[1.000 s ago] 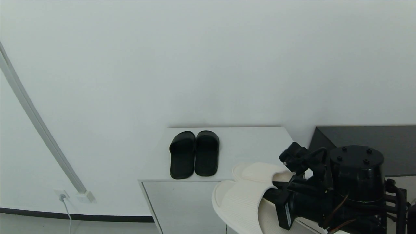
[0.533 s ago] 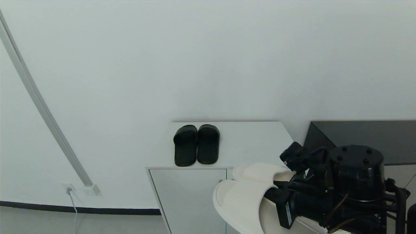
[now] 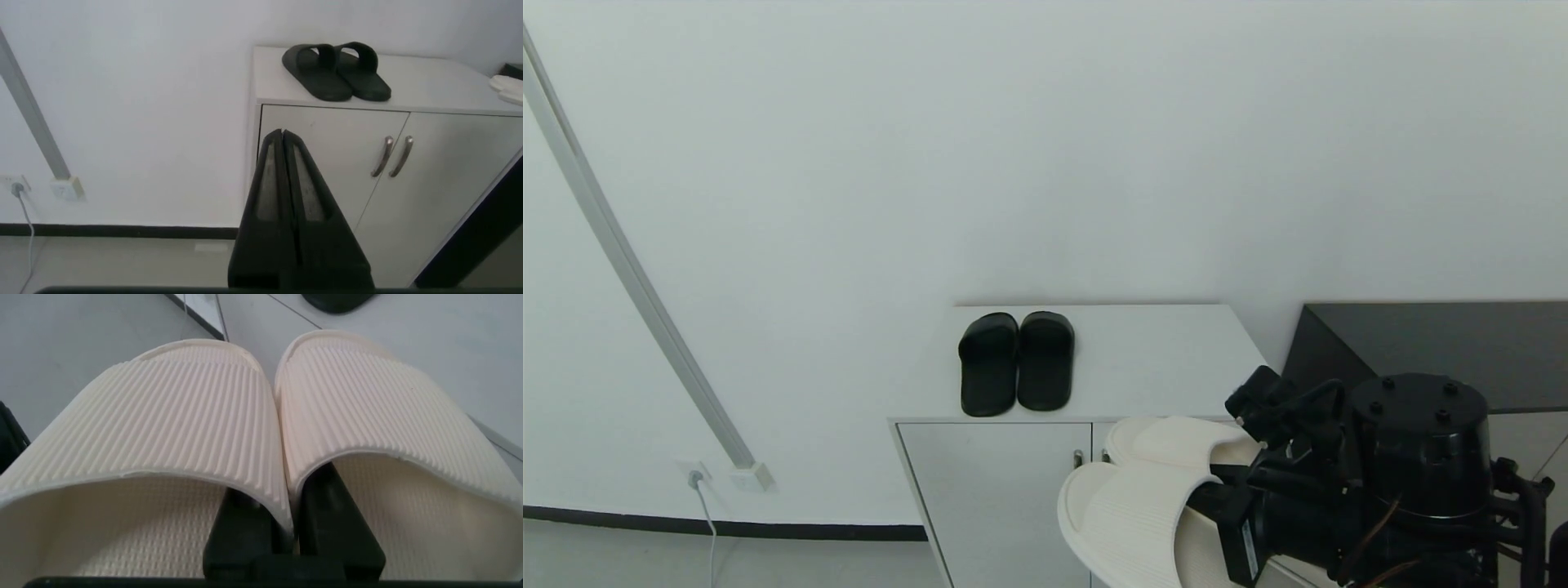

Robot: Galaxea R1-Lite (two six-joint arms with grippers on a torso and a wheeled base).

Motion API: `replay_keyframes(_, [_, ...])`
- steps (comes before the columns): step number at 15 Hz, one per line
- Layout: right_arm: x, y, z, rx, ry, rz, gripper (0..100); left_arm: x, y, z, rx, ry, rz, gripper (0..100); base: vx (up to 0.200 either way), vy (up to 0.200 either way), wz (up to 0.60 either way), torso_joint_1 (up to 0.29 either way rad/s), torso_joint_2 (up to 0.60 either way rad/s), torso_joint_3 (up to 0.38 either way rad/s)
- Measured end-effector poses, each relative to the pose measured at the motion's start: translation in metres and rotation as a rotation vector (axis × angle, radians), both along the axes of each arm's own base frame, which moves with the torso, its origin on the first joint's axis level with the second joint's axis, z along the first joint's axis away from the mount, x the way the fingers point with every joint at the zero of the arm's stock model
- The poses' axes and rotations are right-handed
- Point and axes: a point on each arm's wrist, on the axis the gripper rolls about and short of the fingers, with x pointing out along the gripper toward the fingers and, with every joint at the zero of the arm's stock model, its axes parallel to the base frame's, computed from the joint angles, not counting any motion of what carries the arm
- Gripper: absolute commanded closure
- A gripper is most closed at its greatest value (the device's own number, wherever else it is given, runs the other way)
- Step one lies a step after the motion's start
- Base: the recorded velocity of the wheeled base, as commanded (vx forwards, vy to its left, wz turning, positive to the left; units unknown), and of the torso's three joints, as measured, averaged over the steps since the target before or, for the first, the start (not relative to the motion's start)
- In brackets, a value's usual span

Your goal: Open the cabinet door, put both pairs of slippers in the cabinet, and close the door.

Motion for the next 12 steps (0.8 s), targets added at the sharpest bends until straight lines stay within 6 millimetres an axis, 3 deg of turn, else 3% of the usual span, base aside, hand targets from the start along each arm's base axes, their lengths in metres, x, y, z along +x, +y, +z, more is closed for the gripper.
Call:
replay_keyframes(1, [-0.0002,0.0,-0.0002,0.0,0.0,0.001,100,0.0,0.0,0.0,0.0,0.0,-0.001,100,0.0,0.0,0.0,-0.139,0.33,0.188])
replay_keyframes(2, [-0.0003,-0.0001,-0.0004,-0.001,0.001,0.001,100,0.0,0.0,0.0,0.001,0.0,-0.002,0,0.0,0.0,0.0,-0.149,0.36,0.188])
replay_keyframes(12, [-0.0012,0.0003,-0.0017,-0.006,0.003,0.002,100,0.0,-0.0001,0.0,0.001,0.0,-0.003,0,0.0,0.0,0.0,-0.182,0.42,0.237])
